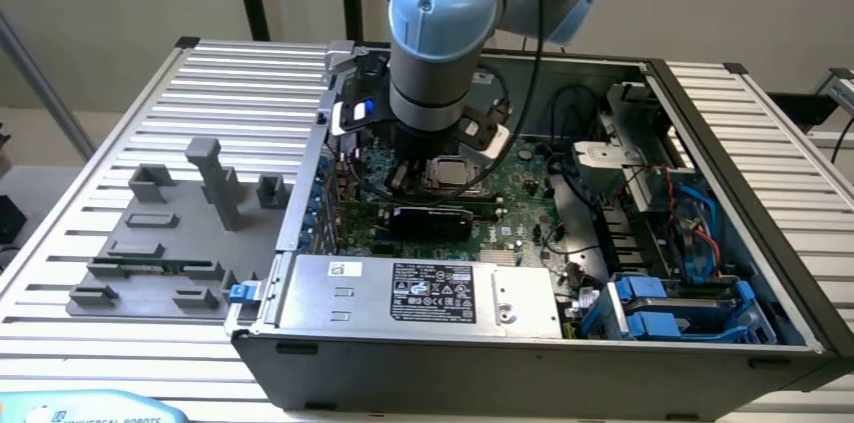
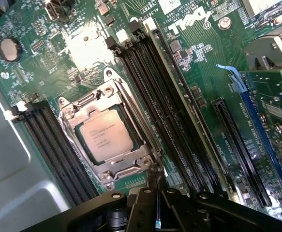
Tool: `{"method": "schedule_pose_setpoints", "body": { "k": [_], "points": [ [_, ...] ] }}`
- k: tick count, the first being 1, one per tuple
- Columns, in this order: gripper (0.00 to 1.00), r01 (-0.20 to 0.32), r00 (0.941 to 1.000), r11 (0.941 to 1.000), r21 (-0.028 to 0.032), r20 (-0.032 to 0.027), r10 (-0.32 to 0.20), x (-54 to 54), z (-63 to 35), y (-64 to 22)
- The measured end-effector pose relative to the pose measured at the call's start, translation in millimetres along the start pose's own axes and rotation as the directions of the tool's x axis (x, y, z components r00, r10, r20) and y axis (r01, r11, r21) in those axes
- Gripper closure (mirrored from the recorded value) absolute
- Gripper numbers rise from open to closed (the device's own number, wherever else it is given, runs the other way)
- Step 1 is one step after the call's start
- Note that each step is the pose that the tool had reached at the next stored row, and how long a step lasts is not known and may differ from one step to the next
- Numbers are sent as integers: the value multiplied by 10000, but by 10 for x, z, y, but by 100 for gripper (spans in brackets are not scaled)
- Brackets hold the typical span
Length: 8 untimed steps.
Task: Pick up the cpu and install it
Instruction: 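Install the second cpu locking lever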
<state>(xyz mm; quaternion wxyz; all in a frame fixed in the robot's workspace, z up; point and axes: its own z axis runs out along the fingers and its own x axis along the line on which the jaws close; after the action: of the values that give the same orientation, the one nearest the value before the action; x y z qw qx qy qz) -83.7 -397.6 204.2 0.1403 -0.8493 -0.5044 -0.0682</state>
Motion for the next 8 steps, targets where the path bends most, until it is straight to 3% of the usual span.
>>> {"method": "schedule_pose_setpoints", "body": {
  "k": [4,8],
  "points": [
    [89,10,10000,10000,3,5,-10,31,-114,-20],
    [89,15,10000,10000,4,1,-15,36,-128,-23]
  ]
}}
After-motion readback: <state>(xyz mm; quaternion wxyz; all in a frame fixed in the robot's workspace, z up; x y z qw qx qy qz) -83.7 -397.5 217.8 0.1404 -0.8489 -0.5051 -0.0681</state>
